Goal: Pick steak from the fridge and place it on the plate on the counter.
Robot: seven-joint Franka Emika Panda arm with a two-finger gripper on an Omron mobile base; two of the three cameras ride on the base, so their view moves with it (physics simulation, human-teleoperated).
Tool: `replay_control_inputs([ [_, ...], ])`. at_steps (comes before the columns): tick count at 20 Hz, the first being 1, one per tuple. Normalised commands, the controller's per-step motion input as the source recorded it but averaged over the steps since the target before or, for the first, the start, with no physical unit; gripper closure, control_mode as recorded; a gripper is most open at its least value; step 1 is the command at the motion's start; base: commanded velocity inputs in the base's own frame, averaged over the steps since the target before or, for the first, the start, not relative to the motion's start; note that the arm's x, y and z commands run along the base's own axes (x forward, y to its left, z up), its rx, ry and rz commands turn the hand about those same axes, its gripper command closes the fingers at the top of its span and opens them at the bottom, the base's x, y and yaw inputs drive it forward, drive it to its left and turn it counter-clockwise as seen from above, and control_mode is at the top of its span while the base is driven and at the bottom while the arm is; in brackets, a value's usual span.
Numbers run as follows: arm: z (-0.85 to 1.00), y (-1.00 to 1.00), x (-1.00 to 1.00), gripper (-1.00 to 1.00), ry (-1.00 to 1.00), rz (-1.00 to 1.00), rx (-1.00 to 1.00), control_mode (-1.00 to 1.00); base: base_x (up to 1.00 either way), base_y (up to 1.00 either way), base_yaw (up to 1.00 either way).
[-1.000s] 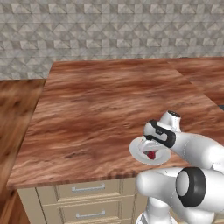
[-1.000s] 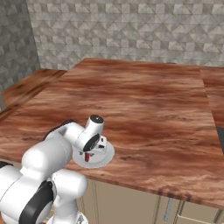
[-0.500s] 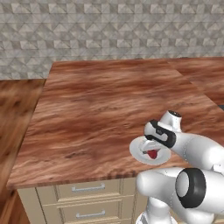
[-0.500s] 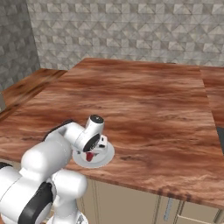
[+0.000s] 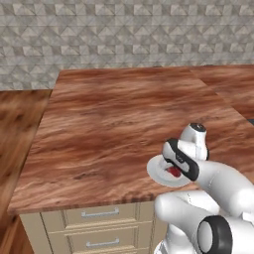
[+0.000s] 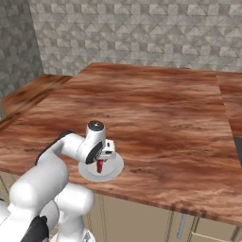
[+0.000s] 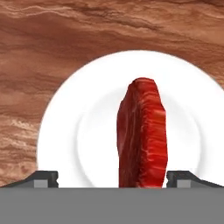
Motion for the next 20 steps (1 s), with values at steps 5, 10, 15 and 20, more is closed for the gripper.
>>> replay_control_inputs([
  [5,0.07,0.0,-0.12,-1.0,-0.14,0.0,-0.13,-1.0,0.0,0.0,0.0],
  [10,0.08,0.0,-0.01,-1.0,-0.1,0.0,-0.08,-1.0,0.0,0.0,0.0],
  [15,0.18,0.0,-0.13,-1.0,-0.08,0.0,-0.07,-1.0,0.0,0.0,0.0],
  [20,0.31,0.01,-0.39,-1.0,-0.04,0.0,-0.08,-1.0,0.0,0.0,0.0],
])
